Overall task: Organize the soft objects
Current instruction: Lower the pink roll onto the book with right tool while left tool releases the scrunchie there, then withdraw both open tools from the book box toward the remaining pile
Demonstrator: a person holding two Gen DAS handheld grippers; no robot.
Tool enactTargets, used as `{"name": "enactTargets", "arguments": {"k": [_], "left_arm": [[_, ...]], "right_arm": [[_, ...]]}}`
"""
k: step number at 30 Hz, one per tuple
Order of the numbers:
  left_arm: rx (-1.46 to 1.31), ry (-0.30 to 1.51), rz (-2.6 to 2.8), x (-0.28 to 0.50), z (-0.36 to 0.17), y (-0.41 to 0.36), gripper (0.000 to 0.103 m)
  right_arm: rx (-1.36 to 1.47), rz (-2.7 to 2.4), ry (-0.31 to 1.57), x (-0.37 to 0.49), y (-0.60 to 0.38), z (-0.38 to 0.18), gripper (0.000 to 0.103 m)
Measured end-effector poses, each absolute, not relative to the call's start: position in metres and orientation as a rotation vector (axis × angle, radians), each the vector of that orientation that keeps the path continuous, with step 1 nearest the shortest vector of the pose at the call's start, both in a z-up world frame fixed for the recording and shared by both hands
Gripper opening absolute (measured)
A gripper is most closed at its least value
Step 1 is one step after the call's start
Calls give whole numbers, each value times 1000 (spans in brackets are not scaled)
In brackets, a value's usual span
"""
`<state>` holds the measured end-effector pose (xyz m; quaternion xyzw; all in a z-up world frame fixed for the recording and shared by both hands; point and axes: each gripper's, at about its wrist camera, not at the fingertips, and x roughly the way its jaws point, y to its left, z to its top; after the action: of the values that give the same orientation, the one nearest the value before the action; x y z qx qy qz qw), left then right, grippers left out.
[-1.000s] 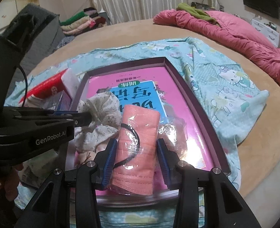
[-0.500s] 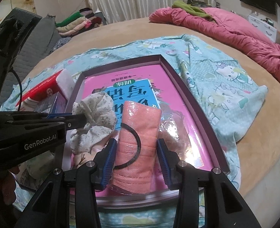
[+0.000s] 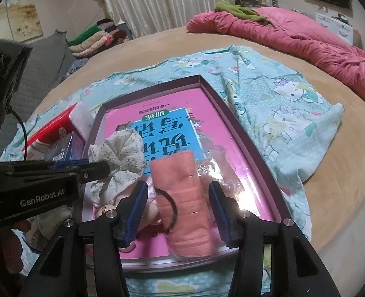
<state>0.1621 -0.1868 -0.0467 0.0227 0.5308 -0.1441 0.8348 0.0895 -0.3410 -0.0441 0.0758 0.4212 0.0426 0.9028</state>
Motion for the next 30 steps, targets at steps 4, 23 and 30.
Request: {"name": "enactTargets", "arguments": {"k": [4,23,30], "left_arm": [[37,1113,-314,159,-43,-185,38],[48,1036,-296,138,-12,-178,61],[67,1016,-295,124,-6,-175,71]], "right_arm": [[151,85,858,88,-340,-42,62],[128,47,801,80,-342,-31,77],[91,46,756,75,-339,-24,79]]}}
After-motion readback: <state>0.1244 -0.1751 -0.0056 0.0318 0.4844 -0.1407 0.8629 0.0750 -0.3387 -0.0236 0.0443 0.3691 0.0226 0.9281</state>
